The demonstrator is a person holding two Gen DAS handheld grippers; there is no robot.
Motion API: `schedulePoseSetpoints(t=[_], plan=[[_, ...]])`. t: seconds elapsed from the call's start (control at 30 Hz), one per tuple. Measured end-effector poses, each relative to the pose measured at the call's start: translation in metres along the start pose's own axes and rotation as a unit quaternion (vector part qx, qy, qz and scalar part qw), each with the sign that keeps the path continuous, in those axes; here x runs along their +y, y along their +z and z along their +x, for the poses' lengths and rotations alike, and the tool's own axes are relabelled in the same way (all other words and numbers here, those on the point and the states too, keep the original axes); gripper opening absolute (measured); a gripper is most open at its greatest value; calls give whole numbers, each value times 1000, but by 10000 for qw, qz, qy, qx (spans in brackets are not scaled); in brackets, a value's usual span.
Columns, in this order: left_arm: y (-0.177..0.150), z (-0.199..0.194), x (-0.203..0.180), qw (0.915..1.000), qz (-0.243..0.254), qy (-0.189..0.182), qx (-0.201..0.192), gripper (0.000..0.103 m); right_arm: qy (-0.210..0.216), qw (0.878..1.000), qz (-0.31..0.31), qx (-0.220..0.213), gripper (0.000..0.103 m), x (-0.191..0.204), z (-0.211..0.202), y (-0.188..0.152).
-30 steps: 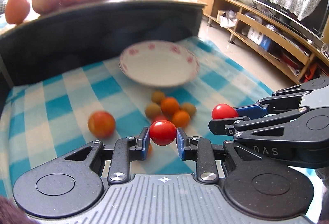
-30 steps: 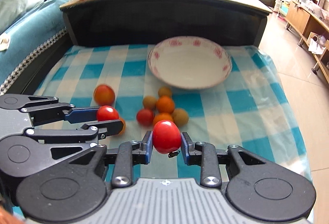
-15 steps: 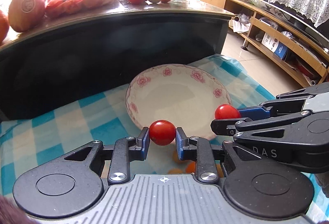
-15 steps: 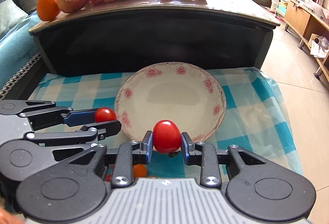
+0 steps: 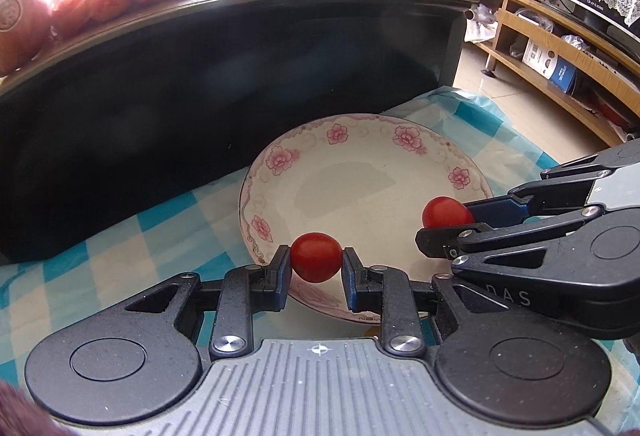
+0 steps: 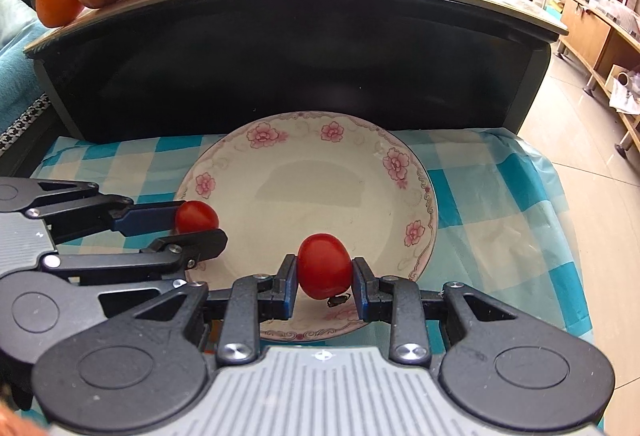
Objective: Organize fruits
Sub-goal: 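Carry both held cherry tomatoes over the white floral bowl, then open both grippers to drop the cherry tomatoes into the bowl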
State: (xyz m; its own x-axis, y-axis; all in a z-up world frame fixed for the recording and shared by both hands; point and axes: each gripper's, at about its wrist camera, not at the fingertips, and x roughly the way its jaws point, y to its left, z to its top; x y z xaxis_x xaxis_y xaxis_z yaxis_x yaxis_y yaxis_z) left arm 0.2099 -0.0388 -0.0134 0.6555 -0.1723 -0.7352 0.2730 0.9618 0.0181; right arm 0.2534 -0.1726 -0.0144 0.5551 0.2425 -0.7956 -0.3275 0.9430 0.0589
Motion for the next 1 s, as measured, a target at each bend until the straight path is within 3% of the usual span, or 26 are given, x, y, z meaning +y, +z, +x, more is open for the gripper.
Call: schedulePoseSetpoints(t=[0.57, 1.0], plan=[[1, 1, -2, 10000, 68, 18, -19, 37, -146, 9999, -87, 18, 34, 5, 3, 1], [2, -15, 3, 9999, -11, 12, -157, 47, -303, 9991, -227, -202, 35, 9, -17, 3]])
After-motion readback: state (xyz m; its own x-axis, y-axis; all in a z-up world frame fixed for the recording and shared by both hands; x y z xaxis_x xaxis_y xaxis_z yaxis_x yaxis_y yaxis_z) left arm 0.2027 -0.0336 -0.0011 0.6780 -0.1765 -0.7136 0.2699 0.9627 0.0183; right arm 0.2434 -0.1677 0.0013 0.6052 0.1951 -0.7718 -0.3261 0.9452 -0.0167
